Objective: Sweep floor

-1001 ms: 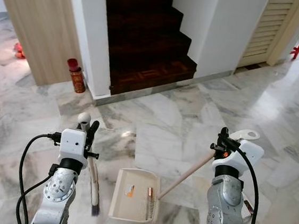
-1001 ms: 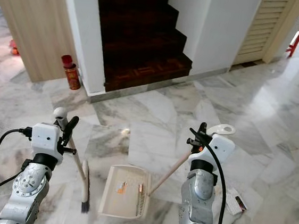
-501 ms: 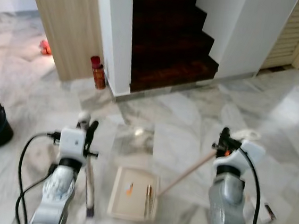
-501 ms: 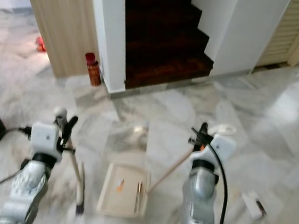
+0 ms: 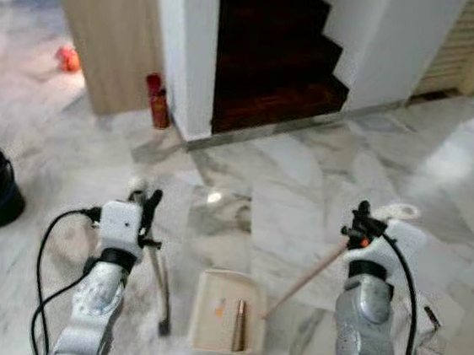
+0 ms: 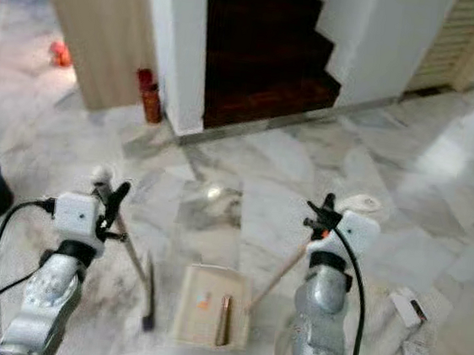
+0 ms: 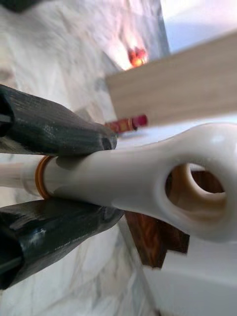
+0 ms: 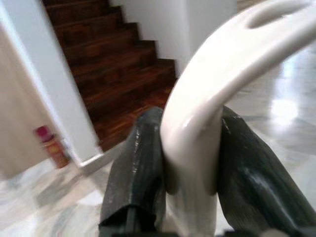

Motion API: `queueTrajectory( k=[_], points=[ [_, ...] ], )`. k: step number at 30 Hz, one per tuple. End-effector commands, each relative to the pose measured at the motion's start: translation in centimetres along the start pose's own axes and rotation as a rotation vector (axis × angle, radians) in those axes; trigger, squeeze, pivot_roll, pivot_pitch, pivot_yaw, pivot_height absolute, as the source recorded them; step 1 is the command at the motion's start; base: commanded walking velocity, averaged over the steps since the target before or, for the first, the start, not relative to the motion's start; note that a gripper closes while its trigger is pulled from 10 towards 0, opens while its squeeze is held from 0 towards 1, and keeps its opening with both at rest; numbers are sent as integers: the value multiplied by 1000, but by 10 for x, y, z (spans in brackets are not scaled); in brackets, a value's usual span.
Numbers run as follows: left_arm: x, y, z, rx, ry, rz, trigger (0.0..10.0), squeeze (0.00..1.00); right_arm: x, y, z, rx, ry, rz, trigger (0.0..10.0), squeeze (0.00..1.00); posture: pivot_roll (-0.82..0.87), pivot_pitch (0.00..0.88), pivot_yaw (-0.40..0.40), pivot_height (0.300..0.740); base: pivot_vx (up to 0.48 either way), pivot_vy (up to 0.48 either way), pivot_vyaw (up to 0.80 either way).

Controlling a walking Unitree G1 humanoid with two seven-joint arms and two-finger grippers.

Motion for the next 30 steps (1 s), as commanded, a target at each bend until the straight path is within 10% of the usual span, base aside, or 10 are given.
queueTrajectory(
  k=[1,30],
  points=[
    [6,7,2,-30,14,29,10000,0,10,12,4,-46,20,67,10000,0,129,58,4,740,0,262,0],
    [3,8,1,-31,4,23,10000,0,11,8,6,-21,31,75,10000,0,146,30,-6,740,0,260,0]
  ],
)
Point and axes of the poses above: a point about 5 cm out from each wrist's last joint towards the gripper, its own z axis pointing out of the wrist towards the gripper, its own y axis along the axis of the wrist's last joint, x = y × z, the point moved 3 cm from there along z, pointing out of the wrist towards the gripper, and after that the axes turned 12 degrees about z, right-handed, at the moved point
